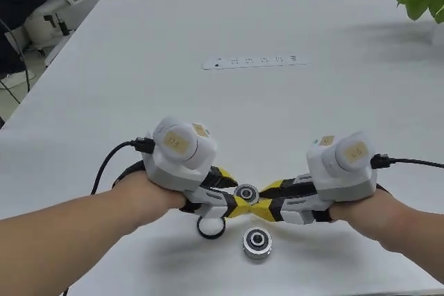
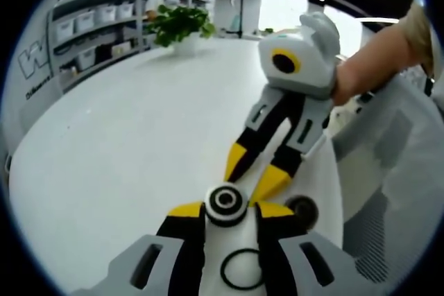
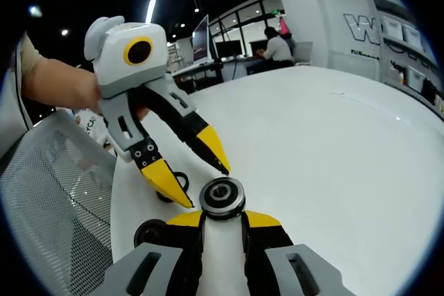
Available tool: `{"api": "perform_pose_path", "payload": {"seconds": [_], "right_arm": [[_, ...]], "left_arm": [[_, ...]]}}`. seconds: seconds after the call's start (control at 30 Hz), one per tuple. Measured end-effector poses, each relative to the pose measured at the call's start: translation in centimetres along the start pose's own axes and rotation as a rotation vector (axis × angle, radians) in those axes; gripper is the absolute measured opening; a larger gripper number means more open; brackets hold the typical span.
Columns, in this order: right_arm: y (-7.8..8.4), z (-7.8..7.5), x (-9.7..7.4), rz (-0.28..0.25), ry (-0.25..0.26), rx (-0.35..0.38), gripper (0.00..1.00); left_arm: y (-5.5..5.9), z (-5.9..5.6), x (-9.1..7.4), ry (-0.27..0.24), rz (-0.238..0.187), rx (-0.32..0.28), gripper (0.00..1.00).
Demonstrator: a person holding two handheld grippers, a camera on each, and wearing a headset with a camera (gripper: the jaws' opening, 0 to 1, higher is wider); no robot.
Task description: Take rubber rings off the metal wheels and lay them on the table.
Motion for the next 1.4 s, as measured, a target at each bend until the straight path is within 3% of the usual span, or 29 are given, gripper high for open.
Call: {"api": "perform_pose_path", "payload": {"seconds": [0.5,0.63,1.1,1.4], "right_arm": [[0.04,0.02,-0.02,-0.002,0.001,0.000,0.18],[0.04,0.05,-0.02,-0.003,0.002,-0.001,0.18],[-0.25,0.44,0.75,-0.022,0.013,-0.037,0.29],[-0.16,0.10,0.35,-0.020,0.032,-0.038,0.23]], "left_arm": [[-0.32,0.25,0.73,-0.001,0.014,0.042,0.14],[-0.35,0.18,0.78,-0.010,0.023,0.081,0.14],[-0.31,0.08,0.85,-0.041,0.005,0.047,0.14],[-0.27,0.06,0.85,-0.050,-0.004,0.035,0.14]]}}
Point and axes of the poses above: the centre of the closed fingertips' face, and the gripper's own axes: x roughly forward along the fingers, z roughly to its left, y roughly out of its underside, the point moved 5 cm from there along -x, roughly backward along the fingers, and after that the axes turned 7 degrees about x, right-handed, at the moved point
